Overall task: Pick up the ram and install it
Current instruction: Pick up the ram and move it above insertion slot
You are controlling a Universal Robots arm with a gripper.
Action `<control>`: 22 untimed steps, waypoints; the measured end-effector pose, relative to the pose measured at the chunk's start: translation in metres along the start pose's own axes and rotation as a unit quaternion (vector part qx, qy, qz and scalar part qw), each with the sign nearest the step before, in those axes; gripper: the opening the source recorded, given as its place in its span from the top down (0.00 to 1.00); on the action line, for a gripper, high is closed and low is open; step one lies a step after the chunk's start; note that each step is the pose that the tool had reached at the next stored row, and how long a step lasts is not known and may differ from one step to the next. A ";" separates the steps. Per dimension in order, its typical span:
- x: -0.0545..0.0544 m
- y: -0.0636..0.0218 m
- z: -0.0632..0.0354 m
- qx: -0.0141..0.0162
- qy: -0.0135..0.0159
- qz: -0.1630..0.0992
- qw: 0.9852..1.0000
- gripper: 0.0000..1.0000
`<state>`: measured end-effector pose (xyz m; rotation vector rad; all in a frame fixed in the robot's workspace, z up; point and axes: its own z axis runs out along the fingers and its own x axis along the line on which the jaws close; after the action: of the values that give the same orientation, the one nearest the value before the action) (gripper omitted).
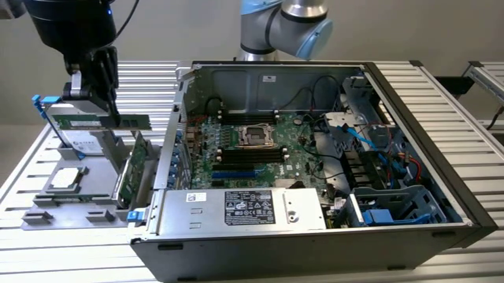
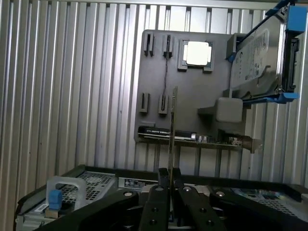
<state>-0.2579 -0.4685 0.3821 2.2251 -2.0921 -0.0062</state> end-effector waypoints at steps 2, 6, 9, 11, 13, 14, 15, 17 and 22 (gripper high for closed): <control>-0.001 -0.0052 -0.0020 0.000 0.000 0.000 1.000 0.86; -0.004 -0.0172 -0.0060 -0.001 0.000 0.000 1.000 0.86; -0.005 -0.0271 -0.0090 -0.001 0.000 0.000 1.000 0.86; -0.006 -0.0347 -0.0112 -0.001 0.000 0.000 1.000 0.86; -0.006 -0.0420 -0.0134 -0.001 0.000 0.000 1.000 0.86; -0.006 -0.0458 -0.0145 -0.001 0.000 0.000 1.000 0.86; -0.007 -0.0496 -0.0157 -0.001 0.000 0.000 1.000 0.86; -0.007 -0.0568 -0.0178 -0.002 0.000 0.000 1.000 0.86; -0.009 -0.0763 -0.0232 -0.002 0.000 0.000 1.000 0.86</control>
<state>-0.1810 -0.4539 0.3996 2.2232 -2.0902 -0.0096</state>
